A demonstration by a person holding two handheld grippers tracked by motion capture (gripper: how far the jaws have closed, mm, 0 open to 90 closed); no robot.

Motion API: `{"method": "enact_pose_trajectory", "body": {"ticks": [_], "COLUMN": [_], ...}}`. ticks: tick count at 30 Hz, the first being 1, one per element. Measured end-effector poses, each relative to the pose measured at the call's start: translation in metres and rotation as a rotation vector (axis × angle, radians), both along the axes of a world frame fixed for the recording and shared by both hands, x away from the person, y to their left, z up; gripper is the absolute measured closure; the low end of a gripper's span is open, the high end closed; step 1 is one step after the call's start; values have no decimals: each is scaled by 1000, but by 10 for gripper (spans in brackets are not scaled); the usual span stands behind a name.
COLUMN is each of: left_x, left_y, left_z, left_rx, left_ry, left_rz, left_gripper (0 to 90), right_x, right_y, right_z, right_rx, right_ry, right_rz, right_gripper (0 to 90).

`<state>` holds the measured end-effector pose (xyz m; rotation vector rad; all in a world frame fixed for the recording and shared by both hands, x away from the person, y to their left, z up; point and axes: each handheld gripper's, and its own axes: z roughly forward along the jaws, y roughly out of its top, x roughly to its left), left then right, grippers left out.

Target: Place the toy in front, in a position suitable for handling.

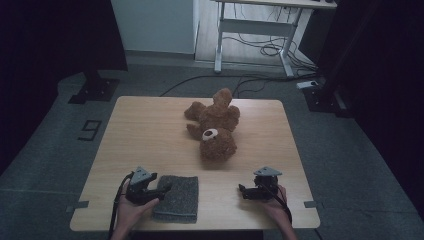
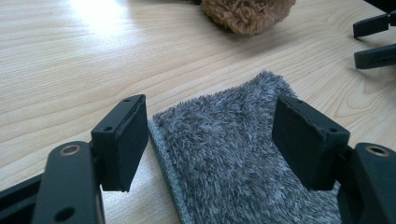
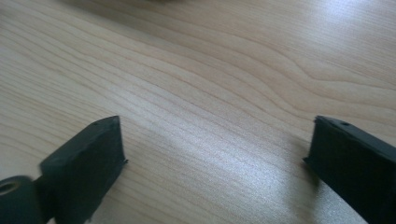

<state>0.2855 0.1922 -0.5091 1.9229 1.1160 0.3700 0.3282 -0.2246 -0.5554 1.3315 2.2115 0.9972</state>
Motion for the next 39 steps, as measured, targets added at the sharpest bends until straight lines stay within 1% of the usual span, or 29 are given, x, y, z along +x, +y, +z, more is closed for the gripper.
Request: {"method": "enact_pose_trajectory", "body": {"ticks": [2, 3, 4, 5, 6, 7, 8, 12, 17, 18, 21, 25, 26, 27, 28, 35, 37, 39], "left_x": [0, 0, -1, -1, -1, -1, -2, -2, 0, 0, 0, -1, 0, 0, 1, 6, 12, 18], "left_y": [-1, -1, -2, -2, -4, -4, -6, -7, -10, -12, -14, -15, -16, -16, -18, -30, -38, -44], "left_z": [0, 0, 0, 0, 1, 1, 1, 1, 0, -1, -1, 1, 3, 3, 4, 8, 11, 12], "left_rx": [0, 0, 2, 2, 6, 6, 10, 10, 14, 18, 17, 6, -6, -6, -11, -6, -5, -7], "left_ry": [0, 0, -1, -1, 1, 1, -4, -4, -1, 2, 3, 0, 0, 0, -1, 1, 0, -4], "left_rz": [2, 2, 0, 0, -4, -4, -8, -9, -11, -12, -16, -18, -18, -18, -19, -39, -54, -58], "left_gripper": [272, 272, 272, 272, 272, 272, 272, 272, 270, 269, 268, 268, 268, 268, 268, 261, 258, 254], "right_x": [0, 0, -2, -2, -3, -3, -4, -4, -2, -2, -2, -3, -3, -3, -4, -2, 1, 3], "right_y": [-3, -3, -4, -4, -3, -3, -2, -2, -4, -6, -8, -8, -8, -8, -9, -12, -13, -12], "right_z": [0, 0, 1, 1, 0, 0, 0, 0, 1, 1, 1, 3, 5, 5, 7, 11, 14, 17], "right_rx": [27, 27, 19, 19, -6, -6, -20, -17, 3, 20, 26, 42, 55, 55, 67, 83, 89, 88], "right_ry": [1, 1, -7, -7, -15, -15, -17, -23, -19, -16, -15, -23, -33, -33, -41, -53, -60, -67], "right_rz": [-3, -3, -30, -30, -38, -38, -40, -51, -50, -47, -52, -56, -53, -53, -51, -47, -42, -39], "right_gripper": [65, 65, 97, 97, 104, 104, 107, 131, 135, 142, 145, 151, 156, 156, 163, 175, 178, 179]}}
